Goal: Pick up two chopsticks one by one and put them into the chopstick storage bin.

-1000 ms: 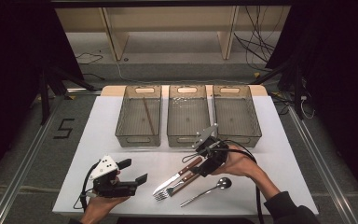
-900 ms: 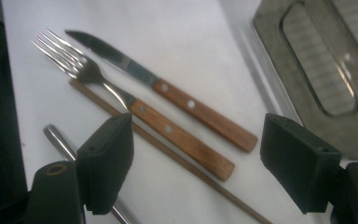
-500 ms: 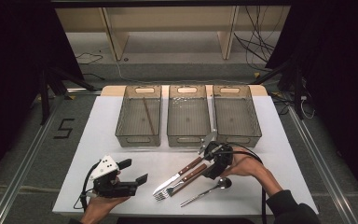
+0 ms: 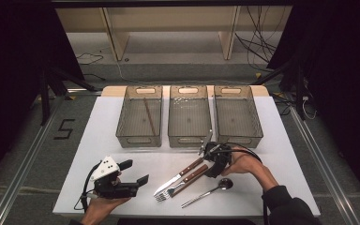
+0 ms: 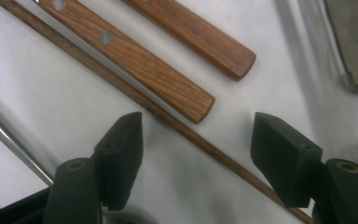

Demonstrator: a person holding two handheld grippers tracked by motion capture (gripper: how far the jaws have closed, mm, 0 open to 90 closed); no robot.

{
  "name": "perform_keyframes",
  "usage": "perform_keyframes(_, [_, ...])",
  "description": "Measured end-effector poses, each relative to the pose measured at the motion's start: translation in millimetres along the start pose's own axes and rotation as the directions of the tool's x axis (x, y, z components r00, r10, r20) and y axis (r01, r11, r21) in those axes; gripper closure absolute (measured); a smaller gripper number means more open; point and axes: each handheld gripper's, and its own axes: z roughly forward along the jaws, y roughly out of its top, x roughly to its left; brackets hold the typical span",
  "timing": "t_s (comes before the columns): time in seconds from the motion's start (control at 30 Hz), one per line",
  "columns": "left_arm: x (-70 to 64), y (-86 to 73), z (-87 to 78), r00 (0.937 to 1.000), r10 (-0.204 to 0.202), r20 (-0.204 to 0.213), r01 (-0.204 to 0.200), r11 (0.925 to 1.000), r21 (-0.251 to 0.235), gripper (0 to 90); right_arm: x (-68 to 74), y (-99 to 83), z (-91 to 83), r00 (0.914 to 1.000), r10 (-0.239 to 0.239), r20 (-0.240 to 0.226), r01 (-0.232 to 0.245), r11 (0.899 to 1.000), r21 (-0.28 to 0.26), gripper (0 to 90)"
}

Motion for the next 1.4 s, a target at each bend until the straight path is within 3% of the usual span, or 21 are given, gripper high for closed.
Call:
perform_keyframes(0.37, [0.0, 0.0, 0.2, 1.0000, 0.000, 0.000, 0.000, 1.0000, 0.000, 15.6, 2.6, 3.8, -1.1, 0.9981, -0.060, -0.018, 0.061, 0.995, 0.080, 49.4])
perform_keyframes(0.73, [0.0, -0.2, 0.6, 1.0000, 0.000, 0.001, 0.000, 1.0000, 0.002, 15.6, 11.7, 4.2, -3.0, 0.9928, -0.120, 0.002, 0.119, 0.987, 0.104, 60.6])
perform_keyframes(0.93, [-0.1, -0.3, 1.0, 1.0000, 0.000, 0.000, 0.000, 1.0000, 0.004, 15.6, 20.2, 4.7, -4.3, 0.9805, -0.196, 0.013, 0.193, 0.972, 0.136, 66.4])
perform_keyframes(1.13, [-0.2, -0.3, 1.2, 1.0000, 0.003, -0.001, -0.003, 1.0000, 0.006, 15.6, 30.1, 9.0, -3.6, 0.9596, -0.281, 0.018, 0.276, 0.951, 0.143, 70.9])
perform_keyframes(1.3, [-0.1, -0.4, 1.3, 1.0000, 0.003, 0.000, -0.003, 1.0000, 0.007, 15.6, 34.6, 13.9, -3.0, 0.9443, -0.329, 0.013, 0.323, 0.933, 0.157, 72.9])
perform_keyframes(1.4, [-0.3, -0.3, 1.7, 1.0000, 0.005, 0.000, -0.005, 1.0000, 0.008, 15.6, 37.5, 17.0, -4.3, 0.9411, -0.338, 0.009, 0.333, 0.930, 0.154, 73.5])
